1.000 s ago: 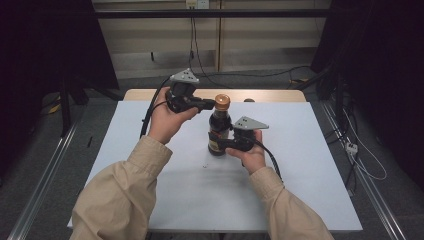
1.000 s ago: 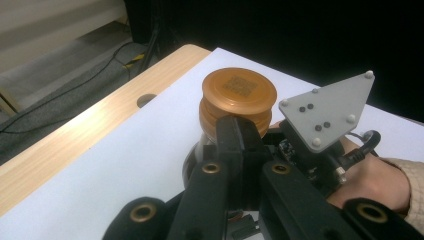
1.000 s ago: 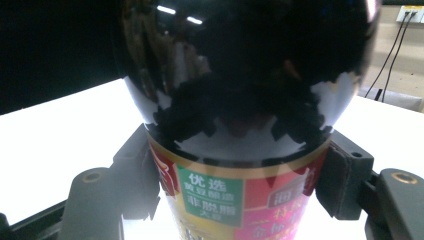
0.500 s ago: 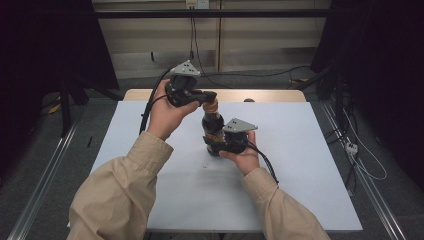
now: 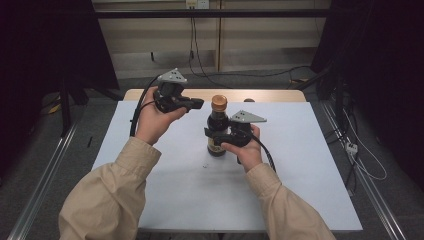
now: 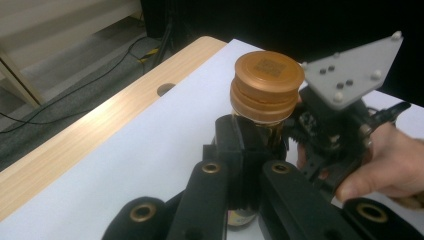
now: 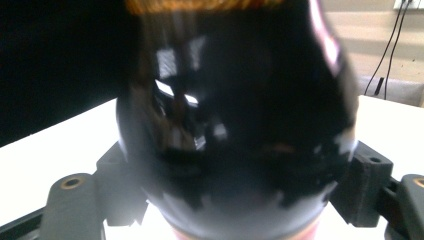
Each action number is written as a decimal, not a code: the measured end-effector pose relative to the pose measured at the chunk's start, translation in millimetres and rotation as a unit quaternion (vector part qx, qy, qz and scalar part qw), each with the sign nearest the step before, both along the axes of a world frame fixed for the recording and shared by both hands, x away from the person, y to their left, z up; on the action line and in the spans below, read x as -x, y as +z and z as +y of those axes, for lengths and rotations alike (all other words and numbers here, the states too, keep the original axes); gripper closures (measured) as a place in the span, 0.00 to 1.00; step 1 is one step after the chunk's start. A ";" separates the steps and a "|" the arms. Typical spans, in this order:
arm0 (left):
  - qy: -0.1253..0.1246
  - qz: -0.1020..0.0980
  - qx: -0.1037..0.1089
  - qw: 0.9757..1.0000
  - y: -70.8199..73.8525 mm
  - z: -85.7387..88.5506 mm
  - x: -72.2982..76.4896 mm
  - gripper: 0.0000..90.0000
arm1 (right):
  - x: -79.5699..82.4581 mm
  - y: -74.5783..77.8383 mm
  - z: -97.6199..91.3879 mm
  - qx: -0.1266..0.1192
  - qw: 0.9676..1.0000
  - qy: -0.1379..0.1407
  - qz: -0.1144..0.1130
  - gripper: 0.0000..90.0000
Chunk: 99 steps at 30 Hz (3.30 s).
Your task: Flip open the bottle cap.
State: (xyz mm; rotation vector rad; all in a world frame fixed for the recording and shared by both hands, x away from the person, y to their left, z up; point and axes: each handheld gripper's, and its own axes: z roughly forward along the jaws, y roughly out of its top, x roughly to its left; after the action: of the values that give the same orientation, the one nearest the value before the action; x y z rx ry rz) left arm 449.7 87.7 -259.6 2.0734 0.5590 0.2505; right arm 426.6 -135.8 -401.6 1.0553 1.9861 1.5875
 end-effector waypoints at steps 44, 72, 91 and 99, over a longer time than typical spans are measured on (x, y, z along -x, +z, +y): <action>-0.017 0.007 0.009 1.000 -0.9 -20.0 -1.3 1.00 | 0.1 16.6 -1.0 0.039 0.999 0.022 -0.014 0.29; -0.042 -0.016 0.061 0.997 34.9 -42.7 9.8 1.00 | 4.1 17.1 17.2 0.069 0.995 0.049 -0.049 0.30; -0.009 -0.003 0.007 1.000 16.3 1.5 6.0 1.00 | -3.7 16.5 9.7 0.047 0.998 0.037 -0.025 0.29; -0.019 0.021 -0.008 1.000 -0.5 -4.9 1.1 1.00 | -2.8 15.5 4.6 0.039 0.998 0.034 -0.020 0.29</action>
State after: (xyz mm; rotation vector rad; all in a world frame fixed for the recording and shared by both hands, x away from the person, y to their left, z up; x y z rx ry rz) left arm 448.6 82.8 -260.0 2.1073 0.5437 0.1908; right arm 429.5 -131.2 -386.2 0.9289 2.0599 1.5396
